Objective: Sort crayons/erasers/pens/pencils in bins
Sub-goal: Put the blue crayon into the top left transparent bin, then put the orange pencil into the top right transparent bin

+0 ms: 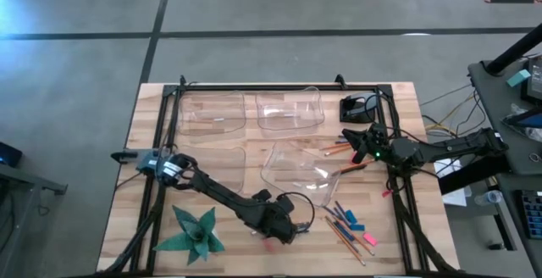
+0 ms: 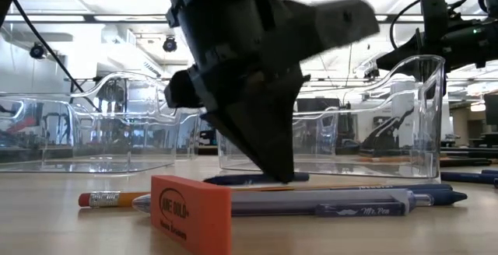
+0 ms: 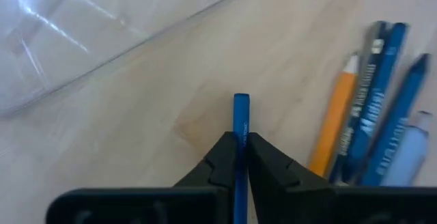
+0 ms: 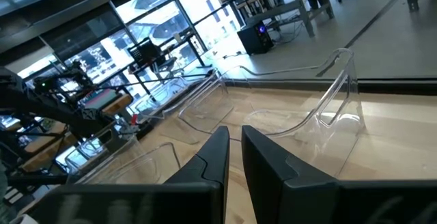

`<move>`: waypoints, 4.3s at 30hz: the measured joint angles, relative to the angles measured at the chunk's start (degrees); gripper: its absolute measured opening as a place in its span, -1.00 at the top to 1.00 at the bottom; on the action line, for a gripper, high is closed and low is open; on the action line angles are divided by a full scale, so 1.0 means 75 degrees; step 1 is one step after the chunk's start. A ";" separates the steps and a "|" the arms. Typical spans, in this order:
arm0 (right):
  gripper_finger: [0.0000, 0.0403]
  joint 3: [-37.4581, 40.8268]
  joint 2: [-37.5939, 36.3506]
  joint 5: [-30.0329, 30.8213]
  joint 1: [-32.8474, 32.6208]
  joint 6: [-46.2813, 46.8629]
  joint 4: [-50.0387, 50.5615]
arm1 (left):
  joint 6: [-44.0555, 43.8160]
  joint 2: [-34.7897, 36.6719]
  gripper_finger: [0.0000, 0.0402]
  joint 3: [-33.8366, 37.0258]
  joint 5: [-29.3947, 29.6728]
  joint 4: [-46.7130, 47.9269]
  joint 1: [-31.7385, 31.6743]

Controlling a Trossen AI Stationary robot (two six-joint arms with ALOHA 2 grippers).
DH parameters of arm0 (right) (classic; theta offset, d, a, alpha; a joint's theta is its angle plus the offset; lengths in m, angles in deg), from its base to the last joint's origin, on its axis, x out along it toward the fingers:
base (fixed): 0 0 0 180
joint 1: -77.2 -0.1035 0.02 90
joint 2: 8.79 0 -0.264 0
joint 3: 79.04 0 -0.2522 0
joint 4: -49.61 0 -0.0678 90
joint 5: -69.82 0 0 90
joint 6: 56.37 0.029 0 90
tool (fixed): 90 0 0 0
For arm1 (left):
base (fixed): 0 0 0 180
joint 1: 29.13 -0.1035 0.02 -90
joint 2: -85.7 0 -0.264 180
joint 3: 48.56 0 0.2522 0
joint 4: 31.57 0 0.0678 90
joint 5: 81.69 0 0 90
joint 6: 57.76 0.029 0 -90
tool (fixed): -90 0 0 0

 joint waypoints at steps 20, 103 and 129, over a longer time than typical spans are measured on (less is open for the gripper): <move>0.83 -0.0003 -0.0003 0.0002 0.0000 0.0003 0.0000 | 0.0636 0.2356 0.94 -0.0015 -0.0065 0.0021 -0.0321; 0.83 0.0000 -0.0003 0.0002 0.0002 0.0003 0.0000 | 0.6686 0.7266 0.49 0.7225 -0.0766 -0.2733 -0.7402; 0.83 -0.0002 -0.0003 0.0001 0.0002 0.0003 -0.0003 | 0.6848 0.4866 0.49 0.4145 -0.0838 -0.4506 -0.2978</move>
